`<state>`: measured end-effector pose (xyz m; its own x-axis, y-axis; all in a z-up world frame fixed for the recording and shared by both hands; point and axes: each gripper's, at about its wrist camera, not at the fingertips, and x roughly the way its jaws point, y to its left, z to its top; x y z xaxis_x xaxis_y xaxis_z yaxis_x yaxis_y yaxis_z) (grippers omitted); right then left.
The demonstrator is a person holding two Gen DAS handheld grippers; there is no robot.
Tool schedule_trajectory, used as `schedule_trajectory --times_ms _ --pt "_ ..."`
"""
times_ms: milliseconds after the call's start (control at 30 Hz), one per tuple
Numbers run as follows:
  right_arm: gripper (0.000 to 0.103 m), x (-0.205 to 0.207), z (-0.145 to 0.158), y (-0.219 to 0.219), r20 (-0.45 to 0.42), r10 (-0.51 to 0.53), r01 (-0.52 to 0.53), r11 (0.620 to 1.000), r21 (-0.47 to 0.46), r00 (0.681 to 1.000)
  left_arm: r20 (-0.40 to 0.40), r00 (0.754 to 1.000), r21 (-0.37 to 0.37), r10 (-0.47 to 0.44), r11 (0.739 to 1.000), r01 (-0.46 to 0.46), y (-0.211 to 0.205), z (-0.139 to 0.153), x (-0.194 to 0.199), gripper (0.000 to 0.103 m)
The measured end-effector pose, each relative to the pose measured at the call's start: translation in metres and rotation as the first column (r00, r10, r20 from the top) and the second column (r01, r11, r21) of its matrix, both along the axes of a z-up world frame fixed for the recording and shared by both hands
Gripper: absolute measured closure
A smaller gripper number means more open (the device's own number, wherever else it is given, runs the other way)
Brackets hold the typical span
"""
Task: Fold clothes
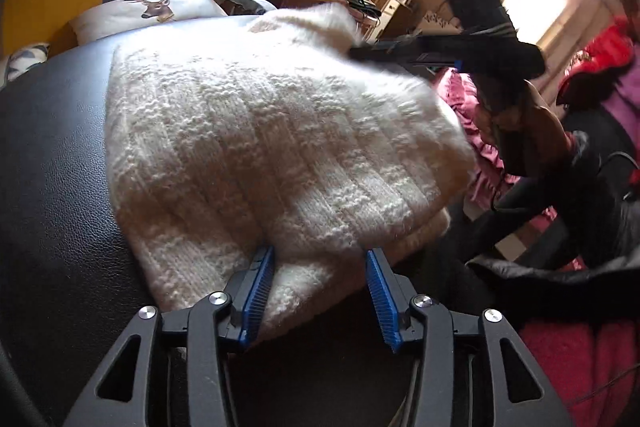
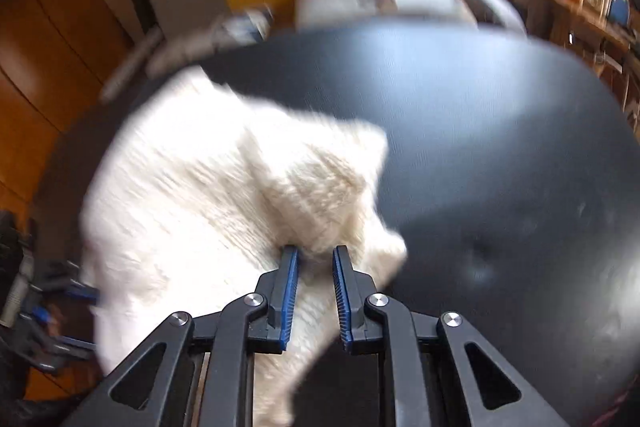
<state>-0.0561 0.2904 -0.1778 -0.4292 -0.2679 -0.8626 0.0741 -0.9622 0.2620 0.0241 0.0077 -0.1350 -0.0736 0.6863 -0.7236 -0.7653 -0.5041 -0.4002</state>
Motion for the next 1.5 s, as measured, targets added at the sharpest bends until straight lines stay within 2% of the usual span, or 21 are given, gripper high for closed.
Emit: schedule_trajectory --times_ms 67,167,200,300,400,433,500,533,667,767,867,900,1000,1033,1067,1133,1200,1233,1367,1467,1500 --pt "0.087 0.003 -0.01 0.012 0.004 -0.029 0.029 0.998 -0.064 1.0 0.018 1.0 -0.006 -0.025 1.0 0.025 0.001 0.0 0.002 0.055" --pt "0.086 0.006 -0.015 0.026 -0.003 -0.051 0.05 0.993 -0.107 0.999 0.052 0.996 -0.014 -0.066 0.998 0.067 0.0 0.004 0.005 0.055" --pt "0.085 0.009 -0.014 0.029 -0.008 -0.05 0.049 0.989 -0.141 0.999 0.082 0.993 0.004 -0.08 0.997 0.08 -0.002 0.008 0.004 0.055" --pt "0.081 0.023 -0.001 0.035 -0.035 -0.028 0.017 0.956 -0.293 0.999 0.121 0.99 0.112 -0.074 0.992 0.061 -0.012 0.033 -0.007 0.055" --pt "0.073 0.037 0.012 0.04 -0.066 -0.011 -0.019 0.899 -0.437 0.998 0.097 0.995 0.224 -0.03 0.975 0.007 -0.018 0.058 -0.025 0.052" --pt "0.073 0.042 0.016 0.042 -0.076 -0.006 -0.032 0.876 -0.482 0.997 0.086 0.996 0.237 -0.012 0.972 -0.009 -0.016 0.063 -0.031 0.052" --pt "0.072 0.054 0.025 0.042 -0.094 0.019 -0.069 0.825 -0.561 0.995 0.077 0.997 0.228 0.014 0.973 -0.032 -0.006 0.065 -0.043 0.051" --pt "0.072 0.062 0.028 0.035 -0.092 0.054 -0.097 0.813 -0.575 0.994 0.074 0.997 0.222 0.027 0.974 -0.042 0.0 0.065 -0.049 0.051" --pt "0.057 0.092 0.029 0.008 -0.067 0.184 -0.189 0.795 -0.577 0.981 0.065 0.997 0.193 0.051 0.979 -0.062 0.025 0.063 -0.072 0.051" --pt "0.057 0.111 0.029 -0.006 -0.059 0.252 -0.239 0.782 -0.576 0.966 0.058 0.997 0.161 0.041 0.986 -0.05 0.047 0.06 -0.086 0.051" --pt "0.057 0.116 0.03 -0.017 -0.099 0.293 -0.291 0.743 -0.603 0.951 0.046 0.999 0.121 0.005 0.993 -0.01 0.064 0.056 -0.094 0.051" --pt "0.055 0.11 0.026 -0.025 -0.117 0.32 -0.319 0.706 -0.632 0.94 0.043 0.999 0.11 -0.003 0.994 -0.001 0.071 0.056 -0.095 0.051" --pt "0.055 0.09 0.003 -0.051 -0.153 0.434 -0.388 0.527 -0.756 0.888 0.034 0.998 0.094 -0.045 0.995 0.041 0.09 0.053 -0.092 0.051" --pt "0.055 0.094 -0.002 -0.055 -0.157 0.483 -0.413 0.486 -0.77 0.861 0.029 0.998 0.091 -0.051 0.995 0.048 0.093 0.052 -0.089 0.051" --pt "0.055 0.098 -0.008 -0.058 -0.144 0.525 -0.426 0.47 -0.773 0.839 0.025 0.998 0.088 -0.057 0.995 0.055 0.097 0.05 -0.086 0.051" --pt "0.062 0.111 -0.023 -0.056 -0.091 0.567 -0.43 0.5 -0.752 0.818 0.015 0.997 0.083 -0.069 0.994 0.068 0.105 0.046 -0.079 0.051" --pt "0.095 0.128 -0.032 -0.045 -0.064 0.562 -0.436 0.559 -0.705 0.824 0.006 0.997 0.077 -0.082 0.994 0.081 0.112 0.042 -0.072 0.051" --pt "0.1 0.134 -0.036 -0.039 -0.061 0.548 -0.428 0.574 -0.698 0.834 0.001 0.996 0.074 -0.088 0.993 0.088 0.116 0.041 -0.069 0.051" --pt "0.095 0.148 -0.036 -0.015 -0.074 0.463 -0.376 0.605 -0.702 0.883 -0.018 0.993 0.062 -0.113 0.992 0.114 0.131 0.033 -0.056 0.051" --pt "0.071 0.159 -0.027 0.009 -0.059 0.388 -0.31 0.626 -0.715 0.92 -0.032 0.991 0.052 -0.132 0.99 0.133 0.142 0.028 -0.046 0.05" --pt "0.068 0.162 -0.023 0.02 -0.055 0.35 -0.278 0.631 -0.724 0.935 -0.036 0.99 0.049 -0.138 0.989 0.14 0.145 0.026 -0.043 0.05"
